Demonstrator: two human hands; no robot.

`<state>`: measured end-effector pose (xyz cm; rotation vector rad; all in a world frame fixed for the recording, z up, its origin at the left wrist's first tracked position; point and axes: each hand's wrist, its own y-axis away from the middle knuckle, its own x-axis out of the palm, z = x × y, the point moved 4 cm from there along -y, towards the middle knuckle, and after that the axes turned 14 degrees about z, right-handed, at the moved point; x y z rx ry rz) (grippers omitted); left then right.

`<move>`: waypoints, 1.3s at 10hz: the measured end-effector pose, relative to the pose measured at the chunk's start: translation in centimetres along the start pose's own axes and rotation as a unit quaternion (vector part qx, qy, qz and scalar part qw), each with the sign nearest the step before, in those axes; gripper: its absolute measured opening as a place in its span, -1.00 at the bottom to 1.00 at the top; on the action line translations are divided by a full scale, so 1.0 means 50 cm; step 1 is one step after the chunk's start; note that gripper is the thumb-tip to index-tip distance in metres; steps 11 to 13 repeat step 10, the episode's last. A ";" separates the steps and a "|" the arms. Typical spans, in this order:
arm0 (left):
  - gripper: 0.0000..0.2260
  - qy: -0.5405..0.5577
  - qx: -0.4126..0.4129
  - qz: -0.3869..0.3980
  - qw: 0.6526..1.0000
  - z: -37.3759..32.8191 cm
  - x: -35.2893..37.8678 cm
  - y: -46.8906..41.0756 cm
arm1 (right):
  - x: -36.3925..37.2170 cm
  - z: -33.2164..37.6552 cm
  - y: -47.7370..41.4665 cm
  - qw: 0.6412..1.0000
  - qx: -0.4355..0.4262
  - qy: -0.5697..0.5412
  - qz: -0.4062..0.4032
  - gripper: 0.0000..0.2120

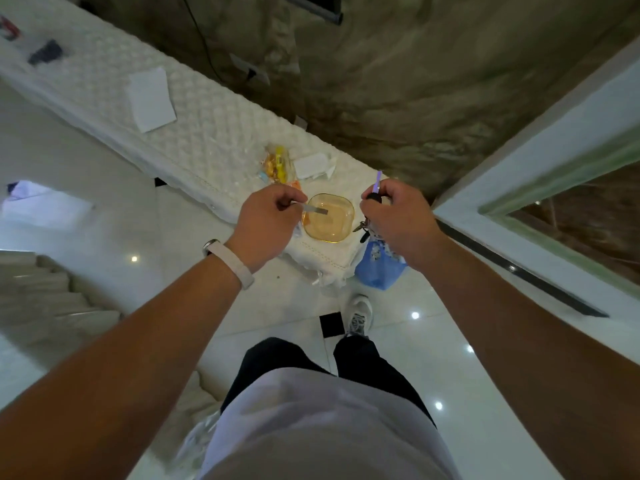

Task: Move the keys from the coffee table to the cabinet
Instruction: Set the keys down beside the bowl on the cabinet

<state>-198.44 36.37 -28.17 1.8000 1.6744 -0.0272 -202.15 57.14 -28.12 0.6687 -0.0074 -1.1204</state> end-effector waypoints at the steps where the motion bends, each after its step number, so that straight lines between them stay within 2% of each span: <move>1: -0.85 -0.003 -0.018 -0.009 1.000 0.010 0.005 -0.049 | -0.007 -0.007 -0.057 1.000 0.001 0.012 0.015 -0.96; 4: -0.83 0.006 -0.088 0.003 0.996 0.165 0.033 -0.229 | 0.058 -0.110 -0.258 0.998 0.047 0.030 0.040 -0.91; 6: -0.82 0.010 -0.116 0.041 0.992 0.337 0.121 -0.380 | 0.150 -0.264 -0.417 0.995 0.067 0.053 0.041 -0.91; 8: -0.85 -0.020 -0.122 0.077 0.989 0.479 0.209 -0.484 | 0.233 -0.411 -0.525 0.991 0.090 0.064 0.077 -0.91; 10: -0.85 -0.011 -0.128 0.101 0.987 0.513 0.201 -0.478 | 0.241 -0.437 -0.543 0.983 0.101 0.089 0.124 -0.74; 13: -0.85 -0.011 -0.128 0.101 0.987 0.513 0.201 -0.478 | 0.241 -0.437 -0.543 0.983 0.101 0.089 0.124 -0.74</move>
